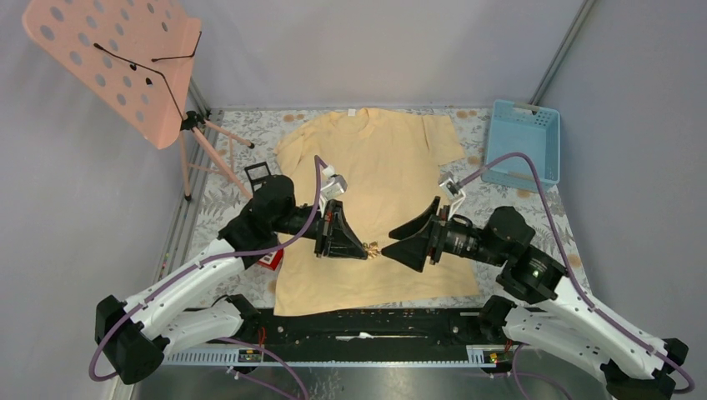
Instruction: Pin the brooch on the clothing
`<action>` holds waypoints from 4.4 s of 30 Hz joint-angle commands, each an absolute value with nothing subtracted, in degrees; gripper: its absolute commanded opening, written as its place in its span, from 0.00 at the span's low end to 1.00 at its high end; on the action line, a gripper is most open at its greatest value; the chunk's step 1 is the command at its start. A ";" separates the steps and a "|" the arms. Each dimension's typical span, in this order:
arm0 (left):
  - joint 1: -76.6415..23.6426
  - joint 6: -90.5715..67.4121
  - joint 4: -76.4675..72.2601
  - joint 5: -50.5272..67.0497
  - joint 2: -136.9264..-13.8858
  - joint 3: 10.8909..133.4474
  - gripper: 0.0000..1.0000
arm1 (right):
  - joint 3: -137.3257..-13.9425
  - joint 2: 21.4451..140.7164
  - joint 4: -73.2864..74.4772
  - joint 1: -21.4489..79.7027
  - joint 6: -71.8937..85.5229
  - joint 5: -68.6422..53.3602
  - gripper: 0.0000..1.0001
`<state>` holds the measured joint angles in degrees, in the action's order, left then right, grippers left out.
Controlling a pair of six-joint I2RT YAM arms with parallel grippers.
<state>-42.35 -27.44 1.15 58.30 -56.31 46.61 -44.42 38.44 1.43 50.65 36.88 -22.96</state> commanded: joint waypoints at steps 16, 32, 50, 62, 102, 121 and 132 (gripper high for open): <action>-42.52 -19.96 15.13 29.09 -50.74 52.47 0.00 | -51.89 36.10 25.58 51.02 42.79 4.45 0.78; -27.52 -23.42 14.12 31.06 -63.10 59.94 0.00 | -71.67 73.88 26.73 33.72 24.87 0.15 0.70; -23.12 -30.61 10.74 24.77 -93.47 82.24 0.00 | -108.20 120.43 35.98 22.37 15.90 -4.04 0.66; -22.85 -31.20 15.41 27.55 -91.80 80.62 0.00 | -87.76 110.91 31.22 22.68 18.71 -8.40 0.66; -22.76 -24.90 20.54 23.43 -76.33 70.78 0.00 | -30.98 76.73 30.66 58.35 47.89 12.26 0.47; -22.70 -25.65 19.95 25.27 -76.81 70.58 0.00 | -29.13 65.90 42.96 68.61 58.94 8.53 0.11; -22.68 -26.19 19.60 26.29 -77.11 70.45 0.00 | -31.43 63.02 49.03 75.47 66.04 9.98 0.11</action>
<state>-23.11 -25.56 22.61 25.47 -78.11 70.67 -30.37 63.64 43.46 73.89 62.15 10.79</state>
